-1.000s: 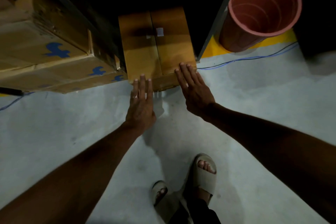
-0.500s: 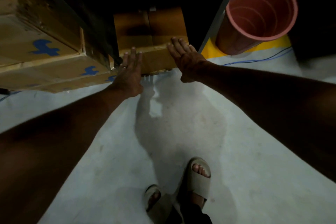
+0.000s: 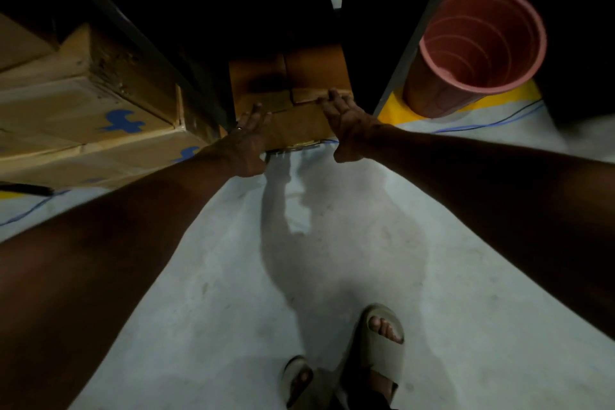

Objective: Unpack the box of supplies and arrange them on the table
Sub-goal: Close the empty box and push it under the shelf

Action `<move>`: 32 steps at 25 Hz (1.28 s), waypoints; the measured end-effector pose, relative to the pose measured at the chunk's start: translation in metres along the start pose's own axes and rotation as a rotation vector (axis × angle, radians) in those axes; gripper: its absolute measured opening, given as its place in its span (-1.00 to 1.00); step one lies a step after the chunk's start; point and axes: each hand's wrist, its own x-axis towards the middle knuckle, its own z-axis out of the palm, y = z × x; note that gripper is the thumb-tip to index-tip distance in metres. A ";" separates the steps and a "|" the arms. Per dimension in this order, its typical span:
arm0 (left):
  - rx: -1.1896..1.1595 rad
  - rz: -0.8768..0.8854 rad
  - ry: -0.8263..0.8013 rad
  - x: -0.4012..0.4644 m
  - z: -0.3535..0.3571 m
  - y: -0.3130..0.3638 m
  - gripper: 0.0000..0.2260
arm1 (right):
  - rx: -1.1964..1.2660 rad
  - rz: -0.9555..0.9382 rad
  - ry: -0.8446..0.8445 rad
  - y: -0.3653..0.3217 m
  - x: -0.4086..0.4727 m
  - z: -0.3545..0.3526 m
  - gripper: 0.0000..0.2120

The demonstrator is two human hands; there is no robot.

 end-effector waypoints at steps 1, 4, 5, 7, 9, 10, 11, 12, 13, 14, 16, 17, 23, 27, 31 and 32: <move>-0.054 -0.041 0.020 -0.006 -0.004 0.003 -0.17 | 0.016 0.002 0.015 -0.002 -0.007 0.000 0.05; -0.180 -0.097 0.095 -0.031 -0.014 0.025 -0.26 | 0.003 -0.017 0.034 -0.010 -0.032 -0.009 -0.05; -0.196 -0.103 0.098 -0.042 -0.015 0.033 -0.28 | -0.013 -0.024 0.033 -0.013 -0.041 -0.014 -0.09; -0.260 -0.114 0.045 -0.069 -0.021 0.050 -0.30 | -0.043 -0.033 0.011 -0.022 -0.063 -0.031 -0.17; -0.308 -0.103 0.016 -0.099 -0.027 0.065 -0.35 | -0.016 -0.049 -0.035 -0.033 -0.088 -0.049 -0.24; -0.318 -0.093 0.030 -0.115 -0.035 0.072 -0.37 | 0.032 -0.045 -0.048 -0.041 -0.103 -0.059 -0.26; -0.341 -0.094 0.038 -0.130 -0.041 0.075 -0.40 | 0.094 -0.028 -0.037 -0.047 -0.117 -0.068 -0.29; -0.368 -0.097 0.027 -0.147 -0.049 0.083 -0.43 | 0.146 -0.011 -0.012 -0.054 -0.135 -0.077 -0.34; -0.394 -0.110 0.018 -0.164 -0.057 0.091 -0.46 | 0.188 0.012 0.001 -0.062 -0.153 -0.086 -0.39; -0.417 -0.130 0.011 -0.180 -0.068 0.099 -0.48 | 0.217 0.036 0.003 -0.070 -0.170 -0.095 -0.43; -0.445 -0.143 0.035 -0.214 -0.091 0.117 -0.51 | 0.266 0.051 -0.029 -0.090 -0.209 -0.111 -0.46; -0.450 -0.138 0.063 -0.234 -0.105 0.124 -0.52 | 0.288 0.048 -0.035 -0.101 -0.230 -0.120 -0.46; -0.471 -0.111 0.069 -0.367 -0.178 0.154 -0.55 | 0.451 0.107 0.006 -0.168 -0.346 -0.175 -0.44; -0.598 -0.176 0.174 -0.446 -0.213 0.141 -0.57 | 0.556 0.106 0.086 -0.218 -0.396 -0.230 -0.45; -0.737 -0.264 0.386 -0.499 -0.253 0.117 -0.60 | 0.601 0.044 0.164 -0.262 -0.421 -0.292 -0.60; -0.772 -0.269 0.430 -0.508 -0.263 0.111 -0.61 | 0.614 0.024 0.196 -0.271 -0.426 -0.305 -0.65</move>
